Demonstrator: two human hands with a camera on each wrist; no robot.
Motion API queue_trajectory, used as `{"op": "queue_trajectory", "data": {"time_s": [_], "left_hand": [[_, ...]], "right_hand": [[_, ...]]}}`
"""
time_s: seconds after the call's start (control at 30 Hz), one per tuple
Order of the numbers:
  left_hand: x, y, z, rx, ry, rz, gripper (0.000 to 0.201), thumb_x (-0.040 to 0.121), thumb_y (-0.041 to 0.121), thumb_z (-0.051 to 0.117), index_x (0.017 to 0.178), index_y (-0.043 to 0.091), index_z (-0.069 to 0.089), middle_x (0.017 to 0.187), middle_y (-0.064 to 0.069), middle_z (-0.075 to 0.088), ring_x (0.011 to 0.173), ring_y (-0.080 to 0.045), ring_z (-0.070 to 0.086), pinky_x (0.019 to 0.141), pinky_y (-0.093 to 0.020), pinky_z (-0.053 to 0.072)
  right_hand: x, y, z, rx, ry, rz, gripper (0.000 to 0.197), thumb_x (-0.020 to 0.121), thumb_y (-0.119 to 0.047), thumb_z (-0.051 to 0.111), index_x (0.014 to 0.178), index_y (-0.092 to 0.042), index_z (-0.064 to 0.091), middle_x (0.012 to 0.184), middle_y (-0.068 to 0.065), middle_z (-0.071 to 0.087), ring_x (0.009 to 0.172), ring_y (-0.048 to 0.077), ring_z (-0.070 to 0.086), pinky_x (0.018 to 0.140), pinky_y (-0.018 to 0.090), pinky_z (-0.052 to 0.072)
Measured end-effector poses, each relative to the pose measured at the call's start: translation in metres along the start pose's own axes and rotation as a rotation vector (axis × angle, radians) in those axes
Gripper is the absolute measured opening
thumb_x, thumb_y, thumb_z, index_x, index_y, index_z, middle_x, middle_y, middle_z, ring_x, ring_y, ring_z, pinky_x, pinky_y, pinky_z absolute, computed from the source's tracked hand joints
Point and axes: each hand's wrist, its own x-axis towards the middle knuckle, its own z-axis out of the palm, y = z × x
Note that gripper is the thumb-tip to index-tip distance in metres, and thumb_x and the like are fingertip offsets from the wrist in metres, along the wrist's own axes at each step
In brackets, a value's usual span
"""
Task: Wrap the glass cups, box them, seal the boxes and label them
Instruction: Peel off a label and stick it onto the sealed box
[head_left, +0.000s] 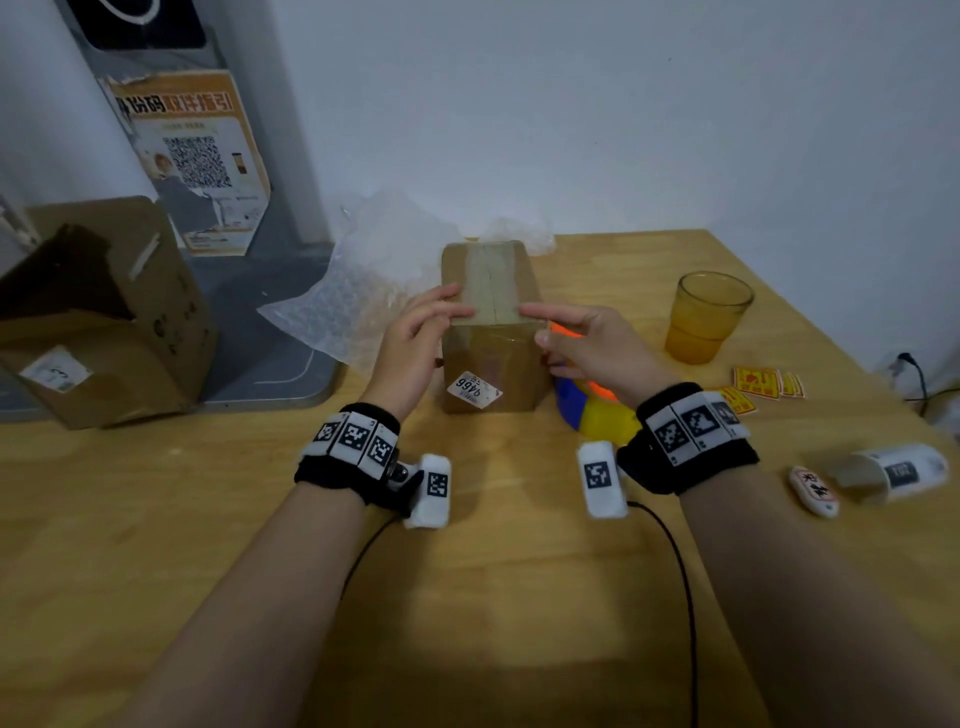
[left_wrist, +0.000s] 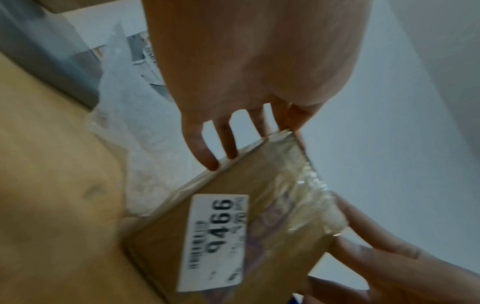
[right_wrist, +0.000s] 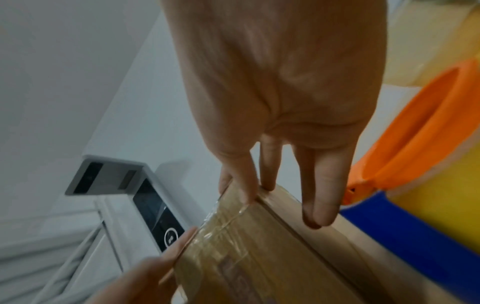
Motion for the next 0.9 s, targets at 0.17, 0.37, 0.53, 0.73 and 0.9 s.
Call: {"op": "queue_trajectory", "data": {"time_s": [0.17,0.37,0.53,0.73,0.9], "left_hand": [[-0.013,0.038,0.025,0.281,0.148,0.022,0.03,0.101,0.016,0.053,0.123,0.032,0.066,0.134,0.01,0.054,0.136,-0.014,0.044,0.116,-0.042,0.04],[-0.048,0.086,0.081,0.417,0.216,0.019,0.022,0.086,0.024,0.052,0.09,0.04,0.066,0.122,0.013,0.06,0.128,-0.02,0.047,0.11,-0.047,0.035],[-0.066,0.097,0.14,0.251,-0.036,-0.069,0.026,0.087,0.017,0.051,0.081,0.032,0.072,0.092,-0.004,0.069,0.088,-0.029,0.064,0.074,-0.034,0.051],[-0.077,0.099,0.189,0.193,-0.176,-0.111,0.036,0.091,0.003,0.053,0.073,0.029,0.069,0.073,0.006,0.063,0.066,-0.014,0.053,0.058,-0.027,0.038],[-0.078,0.096,0.211,0.153,-0.237,-0.144,0.035,0.091,0.003,0.056,0.071,0.028,0.07,0.081,-0.009,0.067,0.075,-0.021,0.053,0.063,-0.027,0.037]], "right_hand": [[-0.024,-0.014,-0.009,-0.174,0.056,-0.126,0.044,0.094,-0.011,0.072,0.134,-0.029,0.068,0.134,-0.009,0.067,0.114,-0.006,0.061,0.1,0.025,0.052],[-0.074,-0.02,-0.061,-0.439,0.156,-0.041,0.014,0.096,-0.02,0.071,0.106,-0.026,0.079,0.086,-0.025,0.063,0.073,-0.017,0.055,0.076,0.015,0.043],[-0.109,0.007,-0.116,-0.787,0.322,0.304,0.032,0.093,-0.046,0.069,0.124,-0.039,0.069,0.14,-0.002,0.058,0.14,0.028,0.041,0.112,0.048,0.039],[-0.139,0.047,-0.166,-0.955,0.377,0.793,0.05,0.096,-0.028,0.053,0.145,-0.034,0.046,0.166,0.01,0.012,0.15,0.056,-0.001,0.115,0.077,0.008],[-0.148,0.07,-0.185,-0.879,0.368,0.791,0.054,0.097,-0.018,0.043,0.147,-0.036,0.047,0.158,0.013,0.026,0.146,0.049,0.023,0.12,0.063,0.022]]}}
